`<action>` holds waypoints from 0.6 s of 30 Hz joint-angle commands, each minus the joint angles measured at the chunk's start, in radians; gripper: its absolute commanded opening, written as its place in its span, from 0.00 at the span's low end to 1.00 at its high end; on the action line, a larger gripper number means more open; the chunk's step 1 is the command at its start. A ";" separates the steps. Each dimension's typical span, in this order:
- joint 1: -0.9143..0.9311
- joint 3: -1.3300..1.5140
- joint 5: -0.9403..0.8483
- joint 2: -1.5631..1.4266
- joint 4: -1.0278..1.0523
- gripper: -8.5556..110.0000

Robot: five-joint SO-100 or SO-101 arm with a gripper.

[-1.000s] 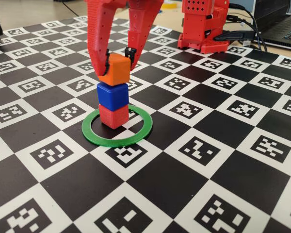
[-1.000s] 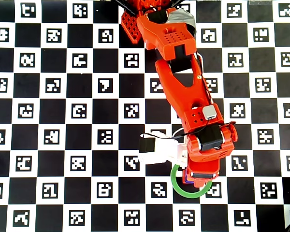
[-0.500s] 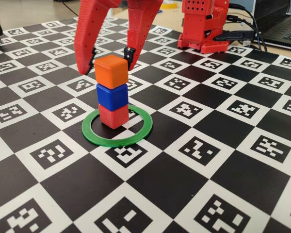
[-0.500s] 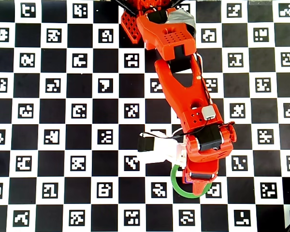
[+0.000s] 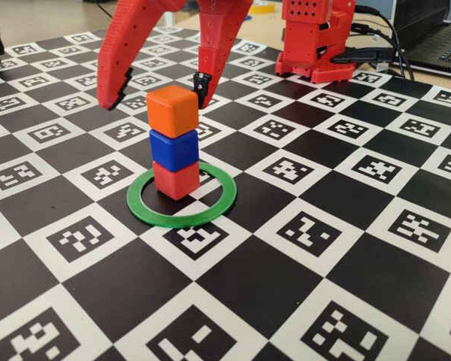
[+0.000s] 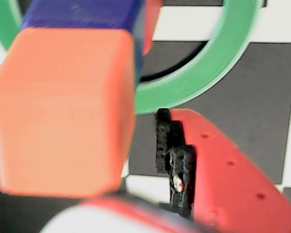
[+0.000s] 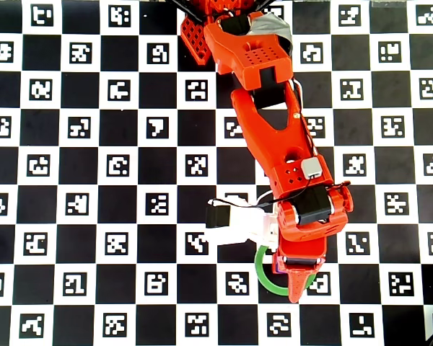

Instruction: Grab the red cube then put it in the green circle then put the blue cube on top and finally the orange cube on top

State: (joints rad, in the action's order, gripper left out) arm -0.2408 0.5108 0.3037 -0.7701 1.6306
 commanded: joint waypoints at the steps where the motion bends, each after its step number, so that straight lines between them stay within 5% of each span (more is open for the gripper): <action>1: -0.008 0.020 -0.014 -0.158 -0.023 0.48; 18: 0.009 0.325 -0.100 -0.482 -0.133 0.49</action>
State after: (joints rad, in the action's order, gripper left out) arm -0.2408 0.8253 0.2209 -1.0630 1.5110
